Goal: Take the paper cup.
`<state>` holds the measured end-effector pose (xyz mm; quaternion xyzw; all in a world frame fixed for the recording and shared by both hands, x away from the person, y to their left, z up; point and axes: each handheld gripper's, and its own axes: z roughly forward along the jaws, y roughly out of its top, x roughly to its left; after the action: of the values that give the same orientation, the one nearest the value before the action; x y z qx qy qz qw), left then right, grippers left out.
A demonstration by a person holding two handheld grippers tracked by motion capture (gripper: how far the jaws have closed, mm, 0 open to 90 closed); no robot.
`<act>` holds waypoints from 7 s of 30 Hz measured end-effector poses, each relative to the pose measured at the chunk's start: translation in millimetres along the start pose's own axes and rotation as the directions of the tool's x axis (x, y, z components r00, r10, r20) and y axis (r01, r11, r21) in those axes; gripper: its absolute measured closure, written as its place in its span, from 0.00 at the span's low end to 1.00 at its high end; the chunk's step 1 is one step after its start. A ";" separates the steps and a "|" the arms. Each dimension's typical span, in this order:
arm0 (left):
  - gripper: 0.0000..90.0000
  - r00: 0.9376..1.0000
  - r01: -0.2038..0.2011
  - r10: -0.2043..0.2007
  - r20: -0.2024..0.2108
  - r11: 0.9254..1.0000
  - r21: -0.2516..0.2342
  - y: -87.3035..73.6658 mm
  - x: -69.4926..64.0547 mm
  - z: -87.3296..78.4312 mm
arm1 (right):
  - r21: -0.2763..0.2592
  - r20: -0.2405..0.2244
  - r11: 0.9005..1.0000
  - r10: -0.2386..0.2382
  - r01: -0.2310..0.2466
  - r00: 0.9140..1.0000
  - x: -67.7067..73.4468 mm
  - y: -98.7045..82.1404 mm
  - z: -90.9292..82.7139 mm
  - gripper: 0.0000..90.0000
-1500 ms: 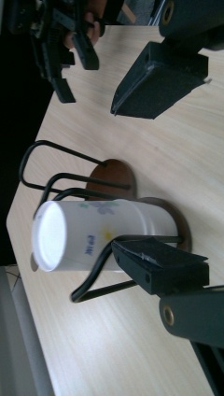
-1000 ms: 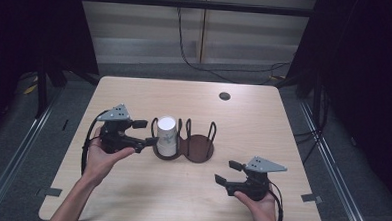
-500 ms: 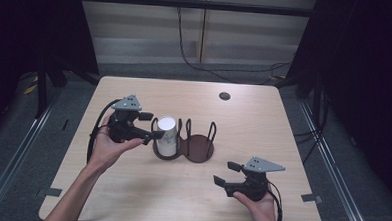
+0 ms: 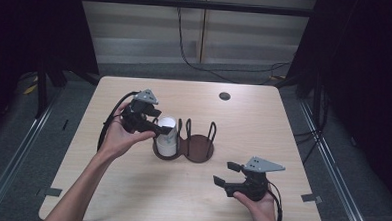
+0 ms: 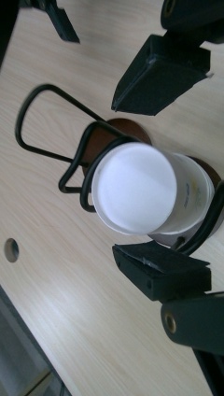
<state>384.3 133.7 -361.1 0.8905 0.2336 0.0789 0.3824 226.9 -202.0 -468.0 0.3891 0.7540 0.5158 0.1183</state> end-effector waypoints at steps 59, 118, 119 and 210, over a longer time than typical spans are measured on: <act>0.41 1.000 -0.015 0.017 -0.022 0.997 0.074 15.1 2.0 1.6 | 0.020 -0.011 1.000 -0.008 0.008 1.000 2.3 -1.1 4.8 0.26; 0.42 0.998 0.050 -0.054 -0.028 0.992 -0.114 23.8 4.9 -54.1 | 0.024 -0.009 1.000 -0.002 0.002 1.000 3.1 -1.2 7.0 0.25; 0.42 0.998 0.047 -0.050 -0.026 0.992 -0.117 24.0 4.7 -56.4 | 0.023 -0.011 1.000 -0.003 0.003 1.000 3.2 -1.1 7.1 0.25; 0.42 0.960 -0.032 0.080 0.267 0.984 -0.177 -46.1 -58.0 -47.2 | -0.093 -0.272 0.983 -0.181 0.161 0.945 69.0 69.3 68.8 0.16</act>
<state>301.8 164.1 -359.1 0.8630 0.1457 -0.0139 0.4835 252.8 -94.4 -422.6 0.2414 0.7756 0.5792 0.0686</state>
